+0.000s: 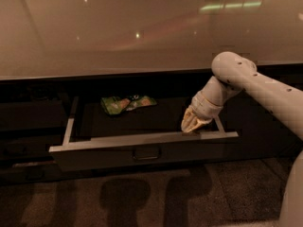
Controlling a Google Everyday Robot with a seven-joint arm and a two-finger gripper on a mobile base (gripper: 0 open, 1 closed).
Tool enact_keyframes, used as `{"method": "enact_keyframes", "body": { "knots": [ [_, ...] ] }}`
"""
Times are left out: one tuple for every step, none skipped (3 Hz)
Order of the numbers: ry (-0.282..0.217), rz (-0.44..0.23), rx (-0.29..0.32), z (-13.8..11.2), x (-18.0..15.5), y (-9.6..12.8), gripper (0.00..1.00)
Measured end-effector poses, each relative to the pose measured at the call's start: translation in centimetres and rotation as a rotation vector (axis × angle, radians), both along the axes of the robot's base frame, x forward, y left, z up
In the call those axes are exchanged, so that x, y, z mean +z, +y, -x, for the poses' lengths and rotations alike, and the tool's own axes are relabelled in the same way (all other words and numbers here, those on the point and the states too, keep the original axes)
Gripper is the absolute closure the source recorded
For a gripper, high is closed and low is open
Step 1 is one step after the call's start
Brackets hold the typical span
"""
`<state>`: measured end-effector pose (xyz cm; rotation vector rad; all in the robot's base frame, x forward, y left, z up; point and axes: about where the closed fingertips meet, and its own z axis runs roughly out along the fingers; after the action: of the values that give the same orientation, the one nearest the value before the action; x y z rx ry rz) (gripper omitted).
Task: Open top drawer
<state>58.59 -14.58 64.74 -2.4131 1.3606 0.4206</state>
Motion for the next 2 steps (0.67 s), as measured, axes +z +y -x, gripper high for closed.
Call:
{"method": "enact_keyframes", "body": {
  "knots": [
    [0.0,0.0,0.0,0.0,0.0,0.0,1.0],
    [0.018,0.007,0.026,1.0,-0.7,1.1,1.0]
  ]
}}
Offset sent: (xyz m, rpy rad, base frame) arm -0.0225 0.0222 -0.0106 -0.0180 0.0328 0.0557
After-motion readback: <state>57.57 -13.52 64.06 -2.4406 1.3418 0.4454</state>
